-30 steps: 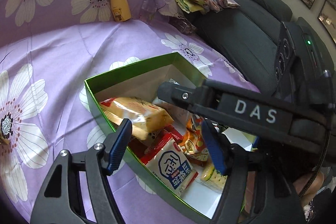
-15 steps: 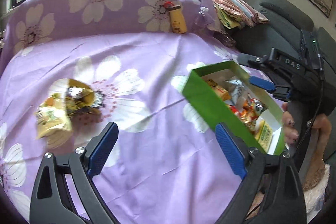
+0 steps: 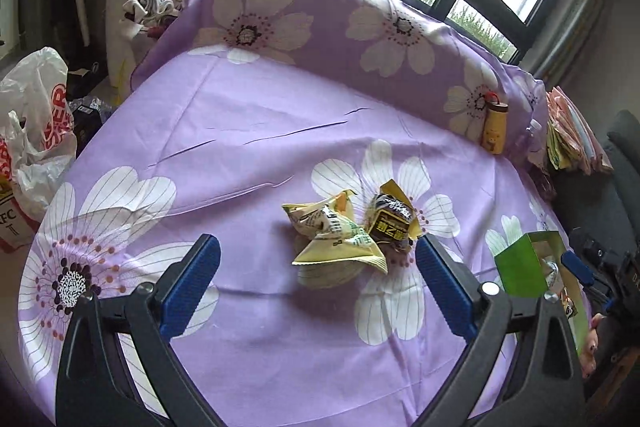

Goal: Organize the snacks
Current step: 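Move the open right gripper back to the pale green-yellow snack bag, then close the right gripper on the green-yellow snack bag and lift it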

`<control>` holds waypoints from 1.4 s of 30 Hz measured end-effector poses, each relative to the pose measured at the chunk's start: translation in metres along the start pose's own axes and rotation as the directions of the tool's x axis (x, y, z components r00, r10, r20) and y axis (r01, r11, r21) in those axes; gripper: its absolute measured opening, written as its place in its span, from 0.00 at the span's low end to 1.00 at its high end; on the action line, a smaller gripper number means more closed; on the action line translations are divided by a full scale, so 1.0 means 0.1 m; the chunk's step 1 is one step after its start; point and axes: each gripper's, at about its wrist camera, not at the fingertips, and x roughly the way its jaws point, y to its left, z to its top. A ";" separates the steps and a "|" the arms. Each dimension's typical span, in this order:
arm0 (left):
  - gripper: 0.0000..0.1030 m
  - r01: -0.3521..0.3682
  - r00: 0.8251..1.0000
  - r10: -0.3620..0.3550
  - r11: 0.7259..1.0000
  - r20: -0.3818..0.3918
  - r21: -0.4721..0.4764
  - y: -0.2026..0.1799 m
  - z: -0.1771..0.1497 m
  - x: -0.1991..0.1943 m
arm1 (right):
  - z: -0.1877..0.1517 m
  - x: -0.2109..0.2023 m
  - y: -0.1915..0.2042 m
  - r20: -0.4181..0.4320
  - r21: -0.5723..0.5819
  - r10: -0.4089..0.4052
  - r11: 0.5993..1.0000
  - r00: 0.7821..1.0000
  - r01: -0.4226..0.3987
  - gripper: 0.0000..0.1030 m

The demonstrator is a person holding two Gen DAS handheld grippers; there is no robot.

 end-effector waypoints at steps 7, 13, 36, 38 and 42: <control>0.96 0.023 0.999 -0.027 0.995 -0.041 -0.094 0.21 0.03 0.16 | -0.07 0.31 0.38 -0.105 -0.030 0.092 0.995 0.990 -0.096 0.86; 0.94 0.004 0.996 -0.014 0.992 -0.084 -0.126 0.28 0.02 0.37 | -0.03 0.79 0.76 -0.254 0.052 0.265 0.964 0.930 -0.261 0.86; 0.30 0.098 0.968 -0.105 0.994 -0.229 -0.042 0.01 -0.15 0.85 | -0.52 1.98 1.25 -0.524 -0.010 0.267 0.948 0.809 -0.319 0.51; 0.30 0.104 0.968 -0.108 0.994 -0.227 -0.032 -0.01 -0.15 0.81 | -0.52 1.95 1.23 -0.525 0.010 0.282 0.945 0.803 -0.326 0.51; 0.29 0.107 0.976 -0.102 0.994 -0.194 0.016 -0.14 -0.17 0.65 | -0.51 1.78 1.23 -0.512 0.012 0.301 0.939 0.804 -0.344 0.51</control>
